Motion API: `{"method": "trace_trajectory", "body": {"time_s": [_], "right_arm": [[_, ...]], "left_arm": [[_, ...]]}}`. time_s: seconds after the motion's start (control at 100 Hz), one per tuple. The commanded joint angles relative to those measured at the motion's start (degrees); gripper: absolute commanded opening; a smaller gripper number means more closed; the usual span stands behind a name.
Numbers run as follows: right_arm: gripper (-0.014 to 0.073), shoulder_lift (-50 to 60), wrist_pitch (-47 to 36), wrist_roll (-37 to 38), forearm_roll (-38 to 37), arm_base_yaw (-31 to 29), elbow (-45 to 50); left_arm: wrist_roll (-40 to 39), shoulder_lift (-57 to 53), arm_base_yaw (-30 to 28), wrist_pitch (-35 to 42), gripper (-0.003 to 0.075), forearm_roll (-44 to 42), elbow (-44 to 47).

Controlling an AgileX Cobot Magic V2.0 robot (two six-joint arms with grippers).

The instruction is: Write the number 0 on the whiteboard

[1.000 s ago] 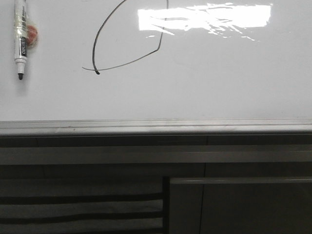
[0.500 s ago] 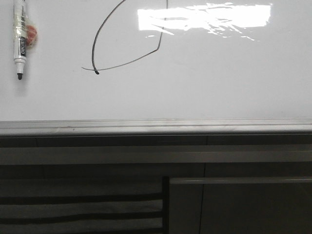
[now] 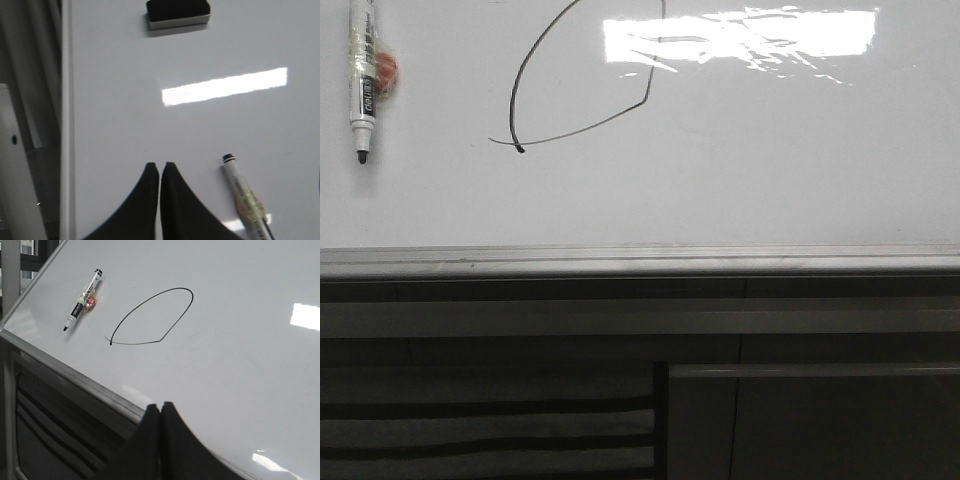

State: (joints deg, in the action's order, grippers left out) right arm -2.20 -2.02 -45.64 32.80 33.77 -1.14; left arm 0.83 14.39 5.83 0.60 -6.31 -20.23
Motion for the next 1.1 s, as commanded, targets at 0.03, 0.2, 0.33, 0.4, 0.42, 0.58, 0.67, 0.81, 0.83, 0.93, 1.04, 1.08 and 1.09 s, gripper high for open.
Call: {"method": "trace_trajectory", "body": {"time_s": [0.03, 0.2, 0.33, 0.4, 0.42, 0.58, 0.67, 0.81, 0.83, 0.93, 1.04, 1.08, 1.09], "right_arm": [[-0.0069, -0.6, -4.1, -0.3, -0.2, 0.0, -1.5], [-0.0069, -0.6, -4.1, -0.3, -0.2, 0.0, -1.5], [-0.0069, -0.6, -4.1, -0.3, -0.2, 0.0, -1.5], [-0.0069, -0.6, -4.1, -0.3, -0.2, 0.0, -1.5], [-0.0069, -0.6, -4.1, -0.3, -0.2, 0.0, -1.5], [-0.0069, -0.6, -3.9, -0.3, -0.2, 0.0, -1.5], [-0.0069, -0.6, -3.9, -0.3, -0.2, 0.0, -1.5], [-0.0069, -0.6, -3.7, -0.3, -0.2, 0.0, -1.5], [-0.0069, -0.6, -3.7, -0.3, -0.2, 0.0, -1.5], [-0.0069, -0.6, -3.7, -0.3, -0.2, 0.0, -1.5], [-0.0069, -0.6, -3.7, -0.3, -0.2, 0.0, -1.5], [-0.0069, -0.6, -3.7, -0.3, -0.2, 0.0, -1.5], [-0.0069, -0.6, -3.7, -0.3, -0.2, 0.0, -1.5]], "left_arm": [[-0.1, 0.5, -3.1, 1.9, -0.0020, 0.6, -1.7], [-0.1, -2.3, -5.9, -8.0, -0.0020, 2.9, -0.8], [-0.1, -9.1, -6.3, -14.7, -0.0020, 2.6, 4.6], [-0.1, -13.0, -6.4, -14.3, -0.0020, 3.0, 9.6], [-0.1, -14.1, -6.4, -14.2, -0.0020, 3.4, 11.0], [-0.1, -16.2, -6.4, -8.8, -0.0020, 9.1, 22.0], [-0.2, -16.2, -6.4, -16.9, -0.0020, 9.6, 22.2], [0.0, -16.2, -6.3, -16.7, -0.0020, 9.4, 22.4], [0.0, -16.2, -6.3, -16.7, -0.0020, 9.4, 22.4], [0.0, -16.2, -6.3, -16.6, -0.0020, 9.4, 22.4], [0.0, -16.2, -6.3, -16.6, -0.0020, 9.4, 22.4], [0.0, -16.2, -6.3, -16.6, -0.0020, 9.4, 22.4], [0.0, -16.2, -6.3, -16.6, -0.0020, 9.4, 22.4]]}}
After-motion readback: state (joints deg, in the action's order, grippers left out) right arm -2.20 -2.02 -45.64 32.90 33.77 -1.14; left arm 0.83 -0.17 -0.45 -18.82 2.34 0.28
